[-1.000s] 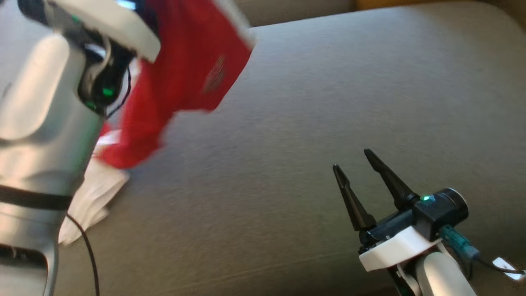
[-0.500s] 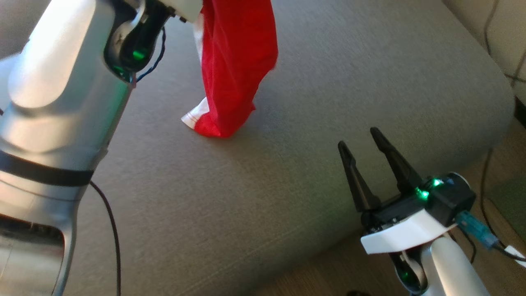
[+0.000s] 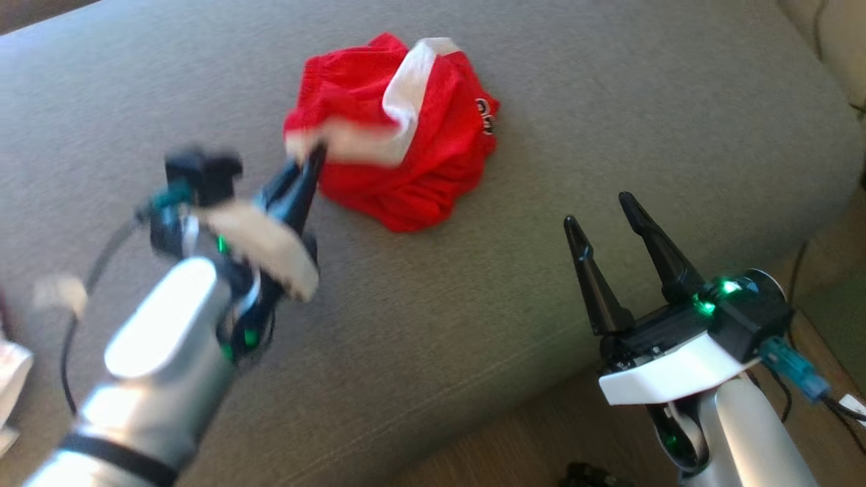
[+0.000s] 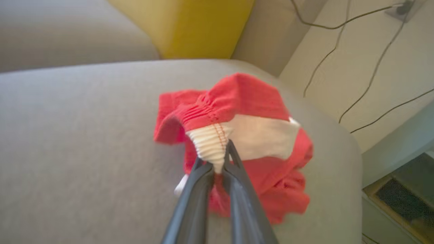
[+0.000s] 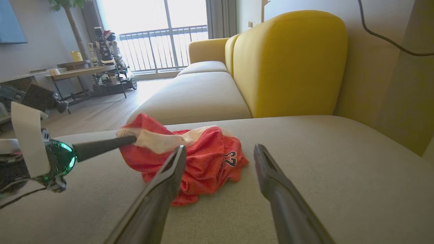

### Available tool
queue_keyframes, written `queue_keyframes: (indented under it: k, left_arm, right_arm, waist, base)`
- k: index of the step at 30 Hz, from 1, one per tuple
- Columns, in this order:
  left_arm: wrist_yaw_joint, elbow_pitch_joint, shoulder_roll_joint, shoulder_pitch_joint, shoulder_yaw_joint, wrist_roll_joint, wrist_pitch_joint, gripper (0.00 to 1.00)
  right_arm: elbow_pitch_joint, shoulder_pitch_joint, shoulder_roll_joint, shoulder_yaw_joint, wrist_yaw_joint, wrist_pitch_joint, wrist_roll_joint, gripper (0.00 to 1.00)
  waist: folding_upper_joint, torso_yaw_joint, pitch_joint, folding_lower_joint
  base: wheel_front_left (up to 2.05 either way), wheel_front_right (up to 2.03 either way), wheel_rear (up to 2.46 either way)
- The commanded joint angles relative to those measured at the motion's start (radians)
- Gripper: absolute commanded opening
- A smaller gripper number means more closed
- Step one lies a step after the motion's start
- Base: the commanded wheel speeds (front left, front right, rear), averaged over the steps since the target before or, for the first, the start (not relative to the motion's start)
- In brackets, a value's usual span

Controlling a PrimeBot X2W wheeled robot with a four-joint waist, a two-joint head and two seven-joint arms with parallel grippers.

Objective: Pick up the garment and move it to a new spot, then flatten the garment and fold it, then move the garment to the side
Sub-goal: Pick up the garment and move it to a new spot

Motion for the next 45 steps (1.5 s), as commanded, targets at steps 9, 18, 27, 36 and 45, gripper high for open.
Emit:
queue_keyframes:
  k: [9,18,27,36,45]
  left_arm:
    - [0.021,-0.005,-0.076,0.116,0.106,0.022,-0.089,1.0]
    - [0.079,-0.308,-0.143,0.424,0.346,0.311,-0.09,1.0]
    - [0.089,-0.569,-0.232,0.703,0.536,0.462,-0.09,1.0]
    - [0.106,-0.628,-0.24,0.844,0.566,0.56,-0.09,1.0]
    - [0.129,-0.649,-0.24,0.952,0.584,0.601,-0.09,1.0]
  right_arm:
    - [0.002,-0.011,-0.004,0.022,0.0,-0.009,-0.053,1.0]
    - [0.056,0.043,-0.004,0.028,0.0,-0.009,-0.08,1.0]
    - [0.057,0.111,-0.004,-0.023,0.0,-0.009,-0.098,1.0]
    - [0.06,0.172,-0.004,-0.052,0.0,-0.009,-0.096,1.0]
    - [0.056,0.222,-0.004,-0.068,0.0,-0.009,-0.105,1.0]
  waist:
    - [0.0,0.133,-0.076,0.0]
    - [0.0,0.271,-0.219,0.0]
    - [0.0,0.408,-0.309,0.0]
    - [0.0,0.458,-0.377,0.0]
    - [0.0,0.452,-0.407,0.0]
  base:
    - [0.0,0.0,0.0]
    - [0.0,0.0,0.0]
    - [0.0,0.0,0.0]
    - [0.0,0.0,0.0]
    - [0.0,0.0,0.0]
